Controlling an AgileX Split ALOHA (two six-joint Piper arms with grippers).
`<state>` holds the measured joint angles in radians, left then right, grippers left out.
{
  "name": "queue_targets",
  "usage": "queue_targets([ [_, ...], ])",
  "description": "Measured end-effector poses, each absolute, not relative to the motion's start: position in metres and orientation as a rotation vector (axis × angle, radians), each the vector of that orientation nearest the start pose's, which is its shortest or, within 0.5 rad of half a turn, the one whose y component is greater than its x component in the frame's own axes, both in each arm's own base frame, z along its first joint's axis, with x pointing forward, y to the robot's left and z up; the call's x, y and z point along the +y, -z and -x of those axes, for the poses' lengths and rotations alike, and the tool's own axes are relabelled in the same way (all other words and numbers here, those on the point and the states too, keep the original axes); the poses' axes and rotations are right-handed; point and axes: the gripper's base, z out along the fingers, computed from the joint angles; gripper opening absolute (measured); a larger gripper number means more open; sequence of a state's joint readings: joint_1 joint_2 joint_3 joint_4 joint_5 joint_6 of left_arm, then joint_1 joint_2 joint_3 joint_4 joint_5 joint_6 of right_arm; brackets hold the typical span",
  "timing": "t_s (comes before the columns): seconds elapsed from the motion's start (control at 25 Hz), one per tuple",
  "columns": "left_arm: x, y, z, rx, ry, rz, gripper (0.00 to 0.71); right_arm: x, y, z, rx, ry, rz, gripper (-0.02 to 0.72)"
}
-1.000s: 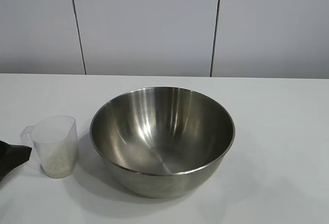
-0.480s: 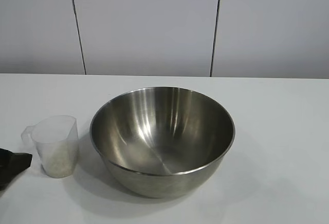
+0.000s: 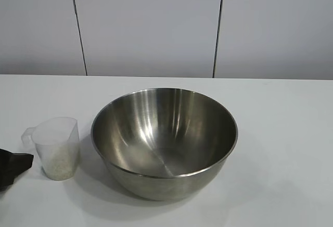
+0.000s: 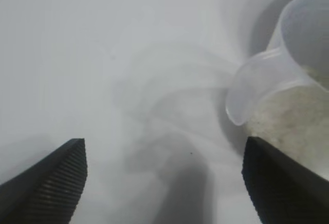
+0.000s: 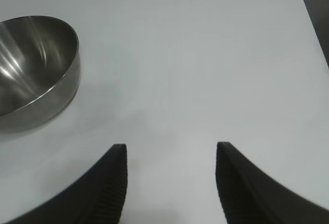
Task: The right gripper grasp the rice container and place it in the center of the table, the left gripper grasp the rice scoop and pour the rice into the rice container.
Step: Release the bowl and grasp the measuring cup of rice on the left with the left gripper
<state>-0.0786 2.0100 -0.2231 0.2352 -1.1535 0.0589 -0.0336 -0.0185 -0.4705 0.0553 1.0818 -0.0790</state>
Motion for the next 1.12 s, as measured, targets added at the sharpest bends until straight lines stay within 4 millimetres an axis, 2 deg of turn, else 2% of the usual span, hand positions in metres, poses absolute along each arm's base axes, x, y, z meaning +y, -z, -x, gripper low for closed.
queue_targets([
  [0.68, -0.038, -0.068, -0.235, 2.026, 0.177, -0.375, 0.589, 0.005, -0.267, 0.005, 2.074, 0.002, 0.05, 0.356],
  [0.76, -0.038, -0.068, -0.235, 2.026, 0.177, -0.375, 0.547, 0.005, -0.267, 0.005, 2.074, 0.002, 0.05, 0.356],
  [0.92, -0.038, -0.068, -0.235, 2.026, 0.177, -0.375, 0.372, 0.005, -0.267, 0.005, 2.074, 0.002, 0.05, 0.356],
  [1.0, -0.038, -0.068, -0.235, 2.026, 0.177, -0.375, 0.31, 0.005, -0.267, 0.005, 2.074, 0.002, 0.05, 0.356],
  [1.12, -0.038, -0.068, -0.235, 2.026, 0.177, -0.375, 0.276, 0.005, -0.267, 0.005, 2.074, 0.002, 0.05, 0.356],
])
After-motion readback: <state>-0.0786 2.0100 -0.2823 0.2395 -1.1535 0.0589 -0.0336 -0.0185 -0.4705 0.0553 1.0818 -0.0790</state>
